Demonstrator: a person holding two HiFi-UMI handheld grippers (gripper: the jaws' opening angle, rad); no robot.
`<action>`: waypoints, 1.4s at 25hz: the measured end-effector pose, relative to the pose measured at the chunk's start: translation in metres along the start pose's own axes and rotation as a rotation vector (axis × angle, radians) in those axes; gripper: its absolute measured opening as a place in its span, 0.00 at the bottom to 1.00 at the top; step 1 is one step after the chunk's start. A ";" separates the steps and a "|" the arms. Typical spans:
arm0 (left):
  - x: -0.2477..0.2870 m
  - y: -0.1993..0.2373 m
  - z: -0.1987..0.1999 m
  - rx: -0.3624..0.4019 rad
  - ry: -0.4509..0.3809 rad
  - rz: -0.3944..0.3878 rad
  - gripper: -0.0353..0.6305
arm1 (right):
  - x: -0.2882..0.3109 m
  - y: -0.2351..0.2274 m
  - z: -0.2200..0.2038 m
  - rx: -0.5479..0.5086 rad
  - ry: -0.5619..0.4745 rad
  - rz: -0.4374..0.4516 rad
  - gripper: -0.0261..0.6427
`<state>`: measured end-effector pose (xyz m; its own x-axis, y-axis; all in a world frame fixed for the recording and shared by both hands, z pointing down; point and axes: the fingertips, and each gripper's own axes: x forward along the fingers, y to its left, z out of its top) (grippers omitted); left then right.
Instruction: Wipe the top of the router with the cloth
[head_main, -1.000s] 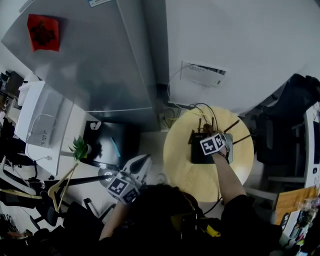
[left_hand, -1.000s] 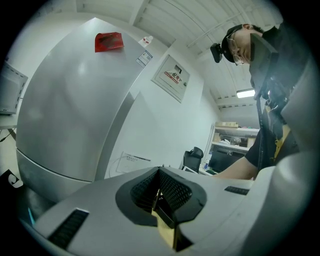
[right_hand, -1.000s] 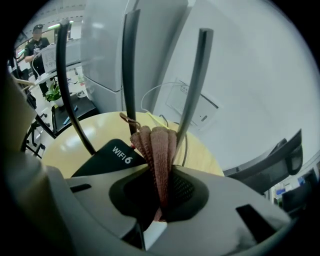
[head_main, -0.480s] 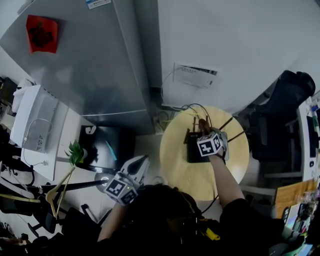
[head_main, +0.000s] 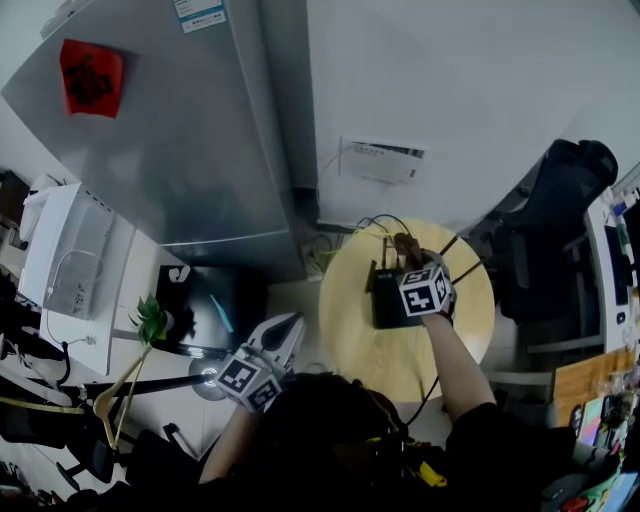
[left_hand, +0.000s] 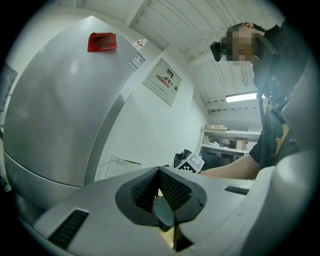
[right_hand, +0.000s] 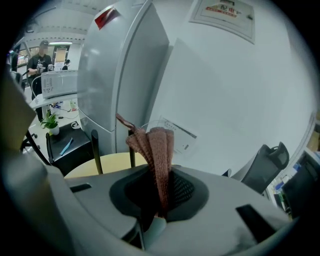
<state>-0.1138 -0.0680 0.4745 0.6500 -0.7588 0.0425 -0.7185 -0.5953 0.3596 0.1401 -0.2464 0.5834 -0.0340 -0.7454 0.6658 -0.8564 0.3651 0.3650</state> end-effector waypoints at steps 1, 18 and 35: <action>0.001 -0.001 -0.002 -0.003 0.009 -0.012 0.05 | -0.003 -0.001 0.003 -0.003 -0.015 -0.003 0.13; 0.040 -0.018 0.003 0.074 -0.008 -0.119 0.05 | -0.001 -0.031 -0.052 0.296 0.040 0.146 0.14; 0.094 -0.032 0.006 0.193 0.020 -0.089 0.05 | 0.086 -0.004 -0.115 0.441 0.348 0.276 0.14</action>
<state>-0.0316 -0.1221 0.4616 0.7162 -0.6969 0.0380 -0.6911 -0.7005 0.1781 0.2005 -0.2481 0.7144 -0.1785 -0.4042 0.8971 -0.9745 0.1985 -0.1044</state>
